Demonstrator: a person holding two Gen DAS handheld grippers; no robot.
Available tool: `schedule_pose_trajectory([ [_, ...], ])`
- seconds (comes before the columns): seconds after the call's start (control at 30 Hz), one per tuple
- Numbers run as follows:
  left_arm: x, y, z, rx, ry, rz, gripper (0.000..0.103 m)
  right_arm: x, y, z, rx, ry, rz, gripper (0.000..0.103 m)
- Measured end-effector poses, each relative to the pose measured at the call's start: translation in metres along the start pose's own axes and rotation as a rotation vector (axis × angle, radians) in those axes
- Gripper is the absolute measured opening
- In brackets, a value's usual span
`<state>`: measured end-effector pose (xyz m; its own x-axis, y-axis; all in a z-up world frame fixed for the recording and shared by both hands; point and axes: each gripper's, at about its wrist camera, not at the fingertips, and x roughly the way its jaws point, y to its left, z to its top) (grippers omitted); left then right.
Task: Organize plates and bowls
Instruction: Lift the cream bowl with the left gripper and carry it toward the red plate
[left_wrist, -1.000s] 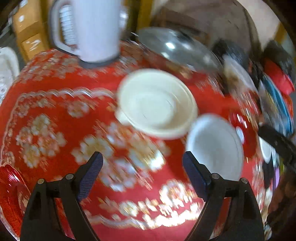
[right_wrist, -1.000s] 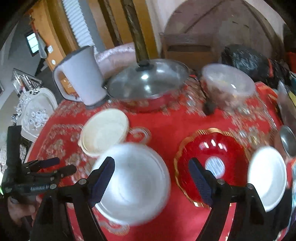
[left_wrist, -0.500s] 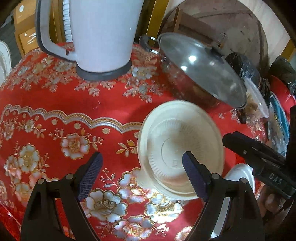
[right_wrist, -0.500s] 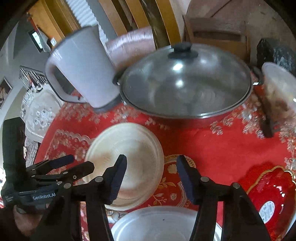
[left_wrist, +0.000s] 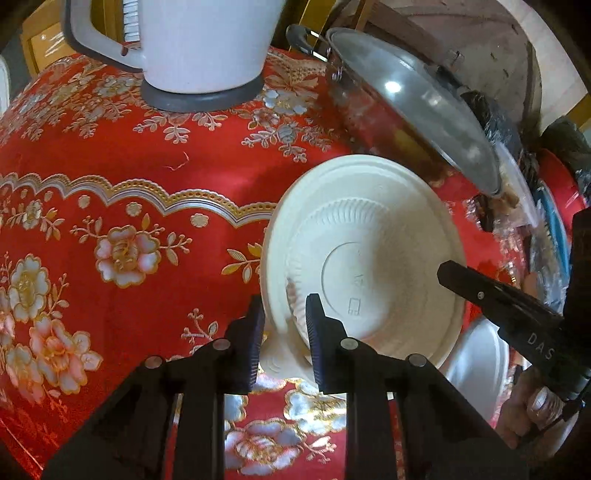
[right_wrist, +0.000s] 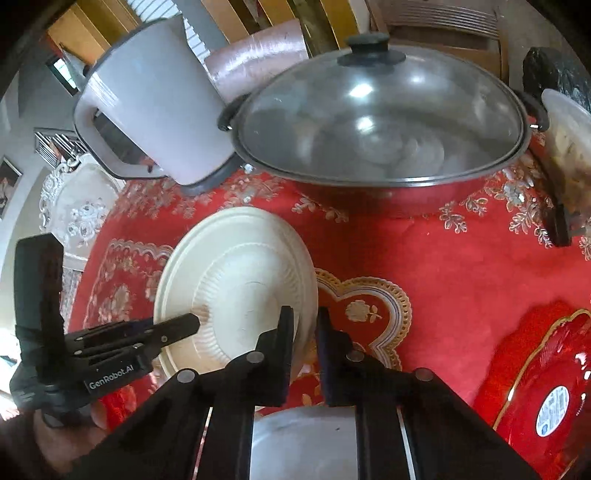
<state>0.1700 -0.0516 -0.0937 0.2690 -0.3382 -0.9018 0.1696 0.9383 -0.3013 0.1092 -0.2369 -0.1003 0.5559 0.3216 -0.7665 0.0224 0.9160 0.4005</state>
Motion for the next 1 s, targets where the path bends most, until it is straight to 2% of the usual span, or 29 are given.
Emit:
schedule_pose_trajectory([
  [0.23,-0.052,0.003,-0.012,-0.011,-0.050,-0.032,0.020,-0.038,0.016,-0.004,0.034,-0.044,0.065,0.012],
  [0.33,-0.068,0.002,-0.024,0.005,-0.063,-0.014,0.020,-0.053,0.027,-0.016,0.032,-0.043,0.056,0.012],
  [0.57,-0.090,0.003,-0.069,0.033,-0.069,0.010,0.020,-0.079,0.053,-0.057,-0.010,-0.068,0.027,0.012],
  [0.73,-0.097,0.000,-0.089,0.044,-0.065,0.012,0.020,-0.092,0.060,-0.083,-0.015,-0.069,0.012,0.012],
  [1.0,-0.112,0.000,-0.109,0.051,-0.075,0.019,0.020,-0.107,0.069,-0.102,-0.025,-0.081,-0.005,0.012],
])
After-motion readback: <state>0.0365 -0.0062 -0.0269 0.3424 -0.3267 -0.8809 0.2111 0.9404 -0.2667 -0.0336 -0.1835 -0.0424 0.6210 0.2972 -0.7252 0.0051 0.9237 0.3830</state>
